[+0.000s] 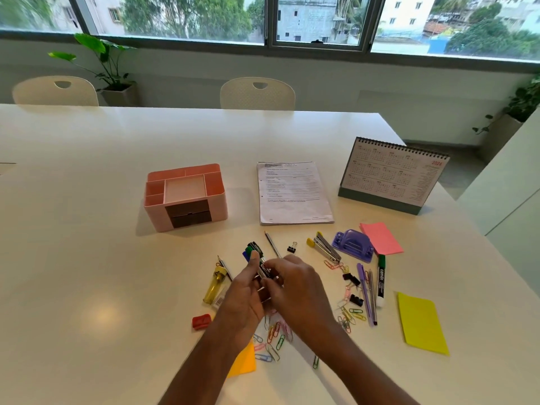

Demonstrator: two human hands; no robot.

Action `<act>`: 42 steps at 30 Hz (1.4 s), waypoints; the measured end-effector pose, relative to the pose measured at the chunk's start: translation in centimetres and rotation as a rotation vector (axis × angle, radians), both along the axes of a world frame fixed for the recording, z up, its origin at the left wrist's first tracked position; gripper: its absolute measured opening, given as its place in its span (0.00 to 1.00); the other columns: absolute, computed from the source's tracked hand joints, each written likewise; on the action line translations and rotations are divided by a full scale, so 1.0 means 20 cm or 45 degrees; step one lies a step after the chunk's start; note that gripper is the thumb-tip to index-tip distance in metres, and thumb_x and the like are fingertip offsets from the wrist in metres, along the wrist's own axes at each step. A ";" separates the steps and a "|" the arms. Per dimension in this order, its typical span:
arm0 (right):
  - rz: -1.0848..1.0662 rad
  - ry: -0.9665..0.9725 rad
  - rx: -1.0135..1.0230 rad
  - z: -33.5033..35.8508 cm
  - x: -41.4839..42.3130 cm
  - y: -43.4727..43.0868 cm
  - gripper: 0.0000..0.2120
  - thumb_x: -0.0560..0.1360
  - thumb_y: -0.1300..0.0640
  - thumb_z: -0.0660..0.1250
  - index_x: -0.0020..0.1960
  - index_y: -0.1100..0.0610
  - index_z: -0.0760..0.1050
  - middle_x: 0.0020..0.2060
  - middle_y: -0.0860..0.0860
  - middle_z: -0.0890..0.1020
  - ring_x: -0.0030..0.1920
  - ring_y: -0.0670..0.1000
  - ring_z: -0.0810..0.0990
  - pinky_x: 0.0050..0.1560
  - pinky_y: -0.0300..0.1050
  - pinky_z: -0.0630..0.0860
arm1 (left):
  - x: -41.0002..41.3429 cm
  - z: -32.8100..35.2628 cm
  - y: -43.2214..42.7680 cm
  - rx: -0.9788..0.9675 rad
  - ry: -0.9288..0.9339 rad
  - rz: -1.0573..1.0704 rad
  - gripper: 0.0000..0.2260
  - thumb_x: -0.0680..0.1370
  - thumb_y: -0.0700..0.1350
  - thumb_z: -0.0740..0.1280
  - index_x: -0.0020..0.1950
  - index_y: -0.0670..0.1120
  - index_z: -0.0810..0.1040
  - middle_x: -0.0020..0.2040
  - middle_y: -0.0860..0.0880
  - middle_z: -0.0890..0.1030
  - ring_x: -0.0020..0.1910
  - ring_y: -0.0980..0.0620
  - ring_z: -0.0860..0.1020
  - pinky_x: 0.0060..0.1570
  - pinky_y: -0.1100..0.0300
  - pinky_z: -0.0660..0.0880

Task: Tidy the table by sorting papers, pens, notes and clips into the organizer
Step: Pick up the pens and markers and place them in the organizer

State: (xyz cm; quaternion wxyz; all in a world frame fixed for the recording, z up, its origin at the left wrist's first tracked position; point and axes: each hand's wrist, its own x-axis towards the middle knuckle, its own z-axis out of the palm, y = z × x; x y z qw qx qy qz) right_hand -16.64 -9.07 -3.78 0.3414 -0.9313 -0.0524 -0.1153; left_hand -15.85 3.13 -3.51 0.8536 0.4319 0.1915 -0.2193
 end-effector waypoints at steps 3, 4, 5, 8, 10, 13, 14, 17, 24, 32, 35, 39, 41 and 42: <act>0.008 -0.006 -0.008 -0.02 0.00 0.01 0.11 0.80 0.53 0.71 0.62 0.50 0.82 0.48 0.45 0.79 0.46 0.45 0.80 0.48 0.44 0.83 | 0.00 -0.01 0.00 -0.081 0.037 0.040 0.20 0.78 0.54 0.70 0.60 0.39 0.83 0.54 0.36 0.86 0.53 0.42 0.87 0.63 0.41 0.77; 0.012 -0.004 -0.001 -0.02 -0.01 0.01 0.11 0.80 0.52 0.71 0.62 0.50 0.82 0.48 0.45 0.79 0.46 0.45 0.80 0.48 0.44 0.83 | 0.00 -0.01 0.00 -0.093 0.050 0.034 0.20 0.79 0.54 0.70 0.61 0.39 0.82 0.53 0.37 0.86 0.52 0.42 0.87 0.61 0.42 0.78; 0.014 0.000 0.011 -0.02 -0.01 0.00 0.11 0.80 0.52 0.71 0.62 0.50 0.82 0.48 0.45 0.79 0.45 0.44 0.80 0.47 0.43 0.83 | -0.01 -0.02 0.00 -0.098 0.062 0.020 0.19 0.80 0.53 0.70 0.61 0.39 0.82 0.52 0.37 0.87 0.51 0.42 0.87 0.60 0.42 0.79; 0.003 -0.003 0.053 0.01 -0.01 -0.07 0.10 0.79 0.50 0.73 0.59 0.50 0.83 0.48 0.44 0.81 0.43 0.42 0.80 0.45 0.36 0.81 | -0.01 -0.02 0.00 -0.109 0.086 -0.032 0.18 0.83 0.52 0.67 0.63 0.38 0.80 0.55 0.36 0.86 0.53 0.40 0.86 0.66 0.37 0.77; -0.051 -0.018 0.072 0.02 0.00 -0.14 0.09 0.79 0.50 0.74 0.57 0.52 0.84 0.47 0.45 0.83 0.42 0.40 0.80 0.45 0.35 0.79 | -0.01 -0.02 0.00 -0.125 0.105 -0.032 0.20 0.83 0.52 0.68 0.66 0.37 0.79 0.56 0.36 0.86 0.56 0.39 0.84 0.72 0.36 0.73; -0.227 -0.023 0.073 0.01 0.03 -0.31 0.10 0.78 0.51 0.75 0.57 0.54 0.84 0.46 0.47 0.85 0.42 0.41 0.82 0.47 0.40 0.82 | 0.00 -0.03 0.01 -0.119 0.121 -0.027 0.22 0.82 0.52 0.68 0.68 0.37 0.78 0.60 0.35 0.85 0.58 0.36 0.85 0.70 0.36 0.74; -0.300 -0.022 0.052 0.00 0.04 -0.38 0.11 0.78 0.51 0.75 0.58 0.54 0.84 0.46 0.48 0.85 0.42 0.43 0.82 0.46 0.40 0.81 | 0.00 -0.03 0.01 -0.128 0.129 -0.022 0.22 0.82 0.52 0.68 0.68 0.37 0.78 0.60 0.35 0.85 0.59 0.36 0.85 0.71 0.35 0.74; -0.534 -0.045 -0.094 -0.03 0.08 -0.59 0.11 0.77 0.53 0.76 0.56 0.57 0.84 0.46 0.53 0.84 0.41 0.48 0.78 0.40 0.40 0.72 | 0.00 -0.04 0.01 -0.149 0.156 0.001 0.22 0.83 0.52 0.68 0.69 0.37 0.78 0.58 0.36 0.85 0.58 0.36 0.85 0.71 0.35 0.73; -0.881 0.237 -0.342 -0.19 0.15 -0.96 0.18 0.78 0.50 0.73 0.60 0.63 0.80 0.50 0.62 0.82 0.49 0.64 0.82 0.47 0.53 0.80 | -0.01 -0.02 0.00 -0.183 0.168 0.015 0.22 0.83 0.52 0.68 0.69 0.37 0.78 0.57 0.37 0.85 0.56 0.36 0.85 0.70 0.35 0.74; -0.893 0.320 -0.374 -0.19 0.16 -0.98 0.11 0.77 0.61 0.69 0.57 0.66 0.80 0.46 0.62 0.82 0.43 0.62 0.79 0.41 0.46 0.69 | -0.02 0.02 0.00 -0.173 0.171 0.025 0.18 0.83 0.46 0.67 0.69 0.36 0.77 0.57 0.35 0.84 0.54 0.36 0.85 0.58 0.38 0.80; -0.823 0.184 -0.334 -0.12 0.15 -0.94 0.13 0.78 0.59 0.71 0.60 0.64 0.81 0.47 0.60 0.83 0.43 0.57 0.79 0.41 0.45 0.73 | -0.03 0.01 0.01 -0.153 0.170 0.007 0.17 0.83 0.42 0.68 0.69 0.36 0.77 0.58 0.35 0.84 0.57 0.35 0.85 0.58 0.38 0.81; -0.525 0.031 -0.098 0.07 0.14 -0.75 0.13 0.78 0.59 0.74 0.62 0.57 0.82 0.50 0.54 0.85 0.46 0.51 0.82 0.49 0.43 0.78 | -0.04 -0.01 0.02 -0.094 0.094 -0.012 0.21 0.79 0.37 0.72 0.71 0.35 0.75 0.58 0.34 0.84 0.59 0.34 0.85 0.59 0.36 0.82; -0.365 0.074 0.161 0.17 0.13 -0.63 0.14 0.77 0.58 0.76 0.62 0.53 0.82 0.49 0.49 0.85 0.47 0.46 0.84 0.49 0.37 0.78 | -0.05 0.00 0.02 -0.082 0.048 -0.048 0.24 0.75 0.36 0.74 0.71 0.35 0.75 0.60 0.32 0.84 0.60 0.33 0.84 0.57 0.38 0.83; -0.282 0.116 0.271 0.21 0.12 -0.57 0.14 0.77 0.57 0.76 0.62 0.51 0.82 0.48 0.47 0.85 0.45 0.43 0.84 0.47 0.34 0.79 | -0.05 0.01 0.03 -0.077 0.029 -0.074 0.25 0.74 0.35 0.74 0.70 0.35 0.75 0.61 0.31 0.83 0.61 0.33 0.84 0.55 0.39 0.84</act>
